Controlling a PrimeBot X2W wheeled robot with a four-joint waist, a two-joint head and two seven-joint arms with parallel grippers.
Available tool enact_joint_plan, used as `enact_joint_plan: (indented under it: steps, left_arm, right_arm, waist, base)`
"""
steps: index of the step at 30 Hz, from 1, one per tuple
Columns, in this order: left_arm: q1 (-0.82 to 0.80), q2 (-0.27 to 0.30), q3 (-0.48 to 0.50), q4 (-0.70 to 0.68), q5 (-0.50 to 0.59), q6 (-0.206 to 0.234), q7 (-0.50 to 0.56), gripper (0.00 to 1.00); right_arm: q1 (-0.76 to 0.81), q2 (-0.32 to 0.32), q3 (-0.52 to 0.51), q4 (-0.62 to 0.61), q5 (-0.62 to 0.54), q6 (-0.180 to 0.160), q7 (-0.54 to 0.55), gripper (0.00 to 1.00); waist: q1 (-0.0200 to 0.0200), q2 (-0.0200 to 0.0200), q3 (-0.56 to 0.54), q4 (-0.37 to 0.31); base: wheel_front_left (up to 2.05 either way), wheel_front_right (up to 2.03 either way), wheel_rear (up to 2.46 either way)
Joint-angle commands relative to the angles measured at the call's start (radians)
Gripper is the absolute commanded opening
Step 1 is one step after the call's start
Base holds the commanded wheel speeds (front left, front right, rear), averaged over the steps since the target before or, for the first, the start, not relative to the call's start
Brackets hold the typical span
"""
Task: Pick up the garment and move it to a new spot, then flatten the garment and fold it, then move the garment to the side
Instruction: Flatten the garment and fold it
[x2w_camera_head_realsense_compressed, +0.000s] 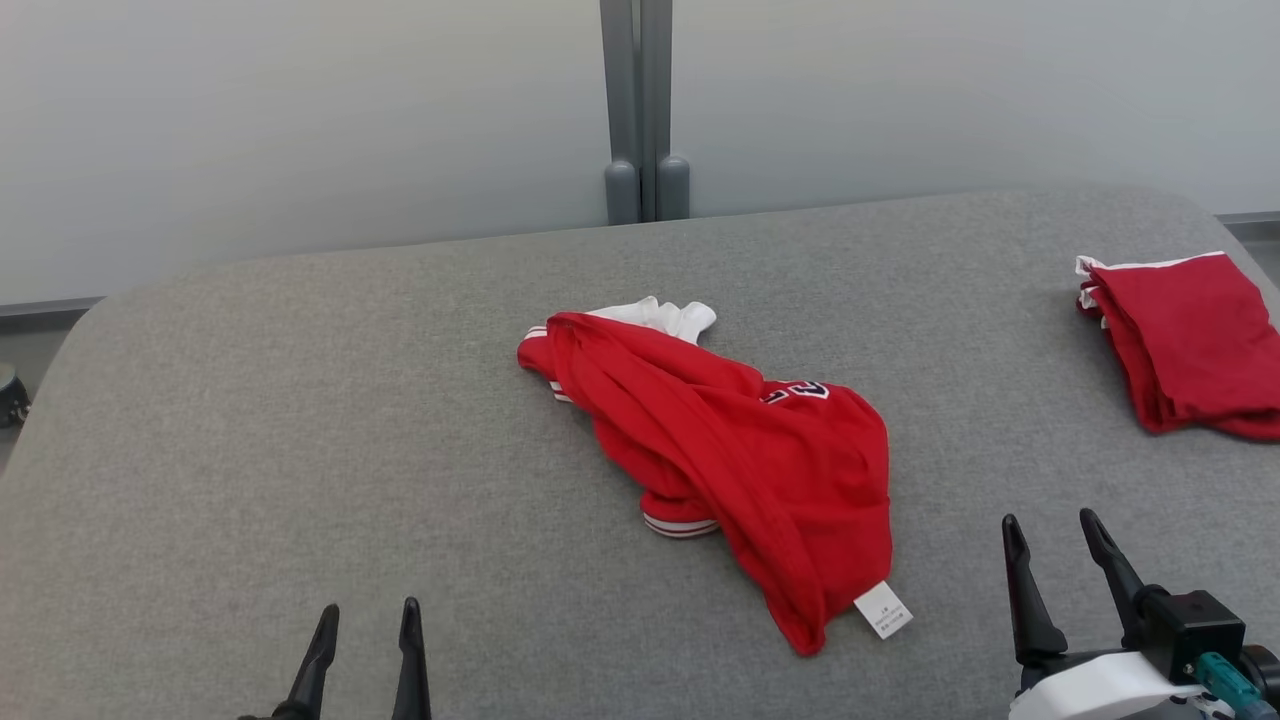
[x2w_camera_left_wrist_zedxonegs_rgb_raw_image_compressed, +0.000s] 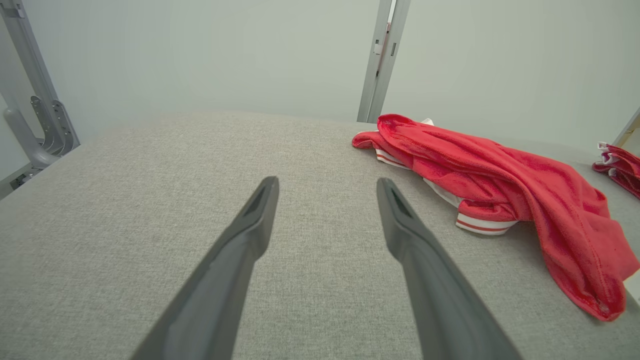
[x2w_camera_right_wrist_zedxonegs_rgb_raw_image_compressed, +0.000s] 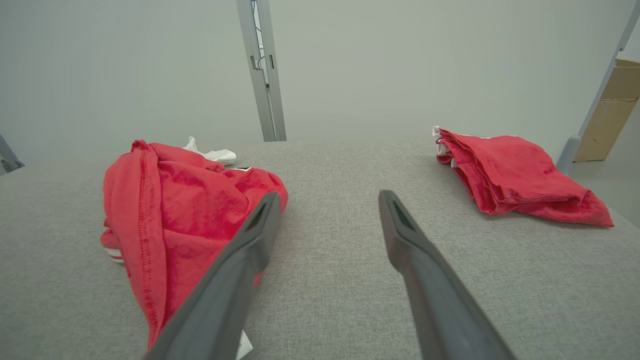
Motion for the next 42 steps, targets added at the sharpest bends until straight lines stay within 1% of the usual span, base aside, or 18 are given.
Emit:
enact_joint_plan:
  steps: [1, 5, 10, 14, 18, 20, 26, 30, 33, 38, 42]
  left_arm:
    - [-0.028, 0.001, -0.008, -0.007, -0.003, -0.005, 0.000, 1.00]
    - [-0.067, 0.001, -0.059, -0.027, -0.013, -0.026, 0.000, 1.00]
    - [-0.137, 0.001, -0.194, 0.034, -0.018, -0.062, 0.000, 1.00]
    - [-0.190, 0.002, -0.334, 0.167, -0.028, -0.075, 0.001, 1.00]
    - [-0.258, 0.003, -0.479, 0.316, -0.080, -0.082, 0.015, 1.00]
    - [-0.284, 0.003, -0.525, 0.368, -0.116, -0.082, 0.014, 1.00]
    - [-0.382, 0.003, -0.616, 0.472, -0.193, -0.045, 0.006, 1.00]
    - [-0.437, 0.003, -0.654, 0.515, -0.241, -0.014, -0.001, 1.00]
    - [-0.471, 0.003, -0.680, 0.539, -0.268, 0.002, -0.001, 1.00]
    - [-0.508, 0.003, -0.715, 0.557, -0.292, 0.021, -0.001, 1.00]
    - [-0.530, 0.003, -0.734, 0.589, -0.302, 0.051, -0.001, 1.00]
  right_arm:
    - [-0.011, -0.004, -0.001, -0.002, 0.003, -0.002, -0.002, 1.00]
    - [-0.026, -0.015, 0.004, -0.004, 0.003, -0.002, -0.002, 1.00]
    - [-0.049, -0.024, 0.016, -0.010, 0.007, -0.002, -0.002, 1.00]
    - [-0.066, -0.028, 0.034, -0.012, 0.009, -0.002, -0.002, 1.00]
    - [-0.080, -0.030, 0.043, -0.012, 0.011, -0.002, -0.002, 1.00]
    - [-0.083, -0.032, 0.043, -0.015, 0.013, -0.002, -0.002, 1.00]
    - [-0.101, -0.037, 0.030, -0.025, 0.015, -0.002, -0.002, 1.00]
    - [-0.111, -0.037, 0.029, -0.028, 0.019, -0.002, -0.002, 1.00]
    - [-0.125, -0.033, 0.034, -0.026, 0.019, -0.002, -0.002, 1.00]
    - [-0.136, -0.025, 0.038, -0.024, 0.019, -0.002, -0.002, 1.00]
    - [-0.142, -0.020, 0.038, -0.022, 0.022, -0.002, -0.002, 1.00]
  waist:
    - [0.0000, 0.0000, 0.005, -0.007]
    - [0.0000, 0.0000, 0.012, -0.029]
    - [0.0000, 0.0000, 0.026, -0.081]
    - [0.0000, 0.0000, 0.045, -0.128]
    - [0.0000, 0.0000, 0.068, -0.188]
    - [0.0000, 0.0000, 0.082, -0.214]
    - [0.0000, 0.0000, 0.131, -0.267]
    - [0.0000, 0.0000, 0.155, -0.289]
    - [0.0000, 0.0000, 0.168, -0.303]
    - [0.0000, 0.0000, 0.183, -0.320]
    - [0.0000, 0.0000, 0.191, -0.327]
  base:
    - [0.00, 0.00, 0.00]
    - [0.00, 0.00, 0.00]
    - [0.00, 0.00, 0.00]
    - [0.00, 0.00, 0.00]
    - [0.00, 0.00, 0.00]
    - [0.00, 0.00, 0.00]
    - [0.00, 0.00, 0.00]
    - [0.00, 0.00, 0.00]
    - [0.00, 0.00, 0.00]
    - [0.00, 0.00, 0.00]
    - [0.00, 0.00, 0.00]
